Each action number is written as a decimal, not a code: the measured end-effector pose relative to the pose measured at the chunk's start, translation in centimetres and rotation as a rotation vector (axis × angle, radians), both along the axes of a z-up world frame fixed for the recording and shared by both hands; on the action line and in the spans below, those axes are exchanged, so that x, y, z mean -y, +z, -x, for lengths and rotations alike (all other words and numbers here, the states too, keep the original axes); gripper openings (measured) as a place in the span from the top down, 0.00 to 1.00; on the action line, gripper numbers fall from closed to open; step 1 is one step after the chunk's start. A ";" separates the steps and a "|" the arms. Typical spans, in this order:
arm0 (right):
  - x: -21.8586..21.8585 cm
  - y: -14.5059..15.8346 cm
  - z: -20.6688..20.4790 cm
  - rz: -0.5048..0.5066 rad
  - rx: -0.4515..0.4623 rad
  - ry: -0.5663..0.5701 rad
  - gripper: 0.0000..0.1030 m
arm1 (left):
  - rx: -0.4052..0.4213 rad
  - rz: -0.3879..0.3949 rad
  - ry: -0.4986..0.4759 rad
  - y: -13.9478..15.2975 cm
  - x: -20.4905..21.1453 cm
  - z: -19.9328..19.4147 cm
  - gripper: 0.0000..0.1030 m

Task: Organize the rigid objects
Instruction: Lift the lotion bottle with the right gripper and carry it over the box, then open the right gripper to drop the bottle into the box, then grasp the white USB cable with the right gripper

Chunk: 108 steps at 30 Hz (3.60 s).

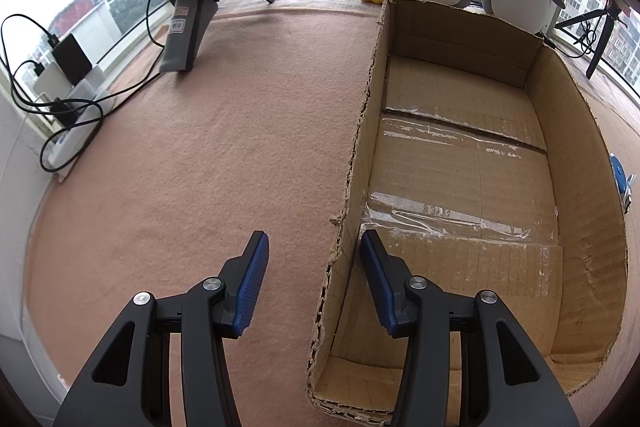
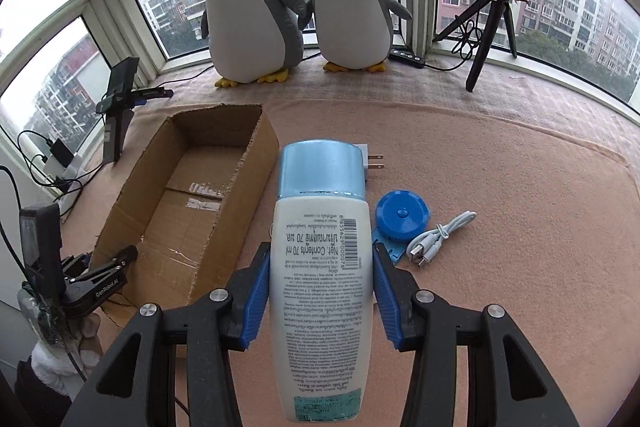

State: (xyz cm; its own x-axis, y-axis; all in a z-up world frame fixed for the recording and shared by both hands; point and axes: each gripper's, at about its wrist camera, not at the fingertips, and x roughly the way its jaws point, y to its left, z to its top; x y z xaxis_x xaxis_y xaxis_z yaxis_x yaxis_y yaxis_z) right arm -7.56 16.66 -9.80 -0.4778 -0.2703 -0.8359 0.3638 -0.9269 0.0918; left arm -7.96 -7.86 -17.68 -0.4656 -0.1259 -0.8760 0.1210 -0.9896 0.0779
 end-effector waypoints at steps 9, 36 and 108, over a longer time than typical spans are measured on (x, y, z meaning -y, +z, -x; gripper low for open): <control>6.1 0.0 0.6 0.037 0.002 0.091 0.57 | -0.001 0.000 0.000 0.0 0.0 0.0 0.55; 13.1 -4.1 1.4 0.007 0.101 0.185 0.57 | -0.006 -0.002 0.000 0.0 0.0 -0.1 0.55; -11.4 -8.2 11.6 0.068 0.288 -0.429 0.72 | -0.014 -0.008 -0.007 -0.2 -0.2 -0.2 0.55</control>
State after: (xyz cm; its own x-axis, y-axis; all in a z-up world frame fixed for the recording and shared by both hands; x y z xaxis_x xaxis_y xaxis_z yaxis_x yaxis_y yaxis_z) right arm -19.14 28.07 -18.01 -0.3104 -0.1586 -0.9373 -0.0964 -0.9756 0.1971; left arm -7.80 -7.63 -17.92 -0.4789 -0.1152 -0.8703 0.1148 -0.9911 0.0679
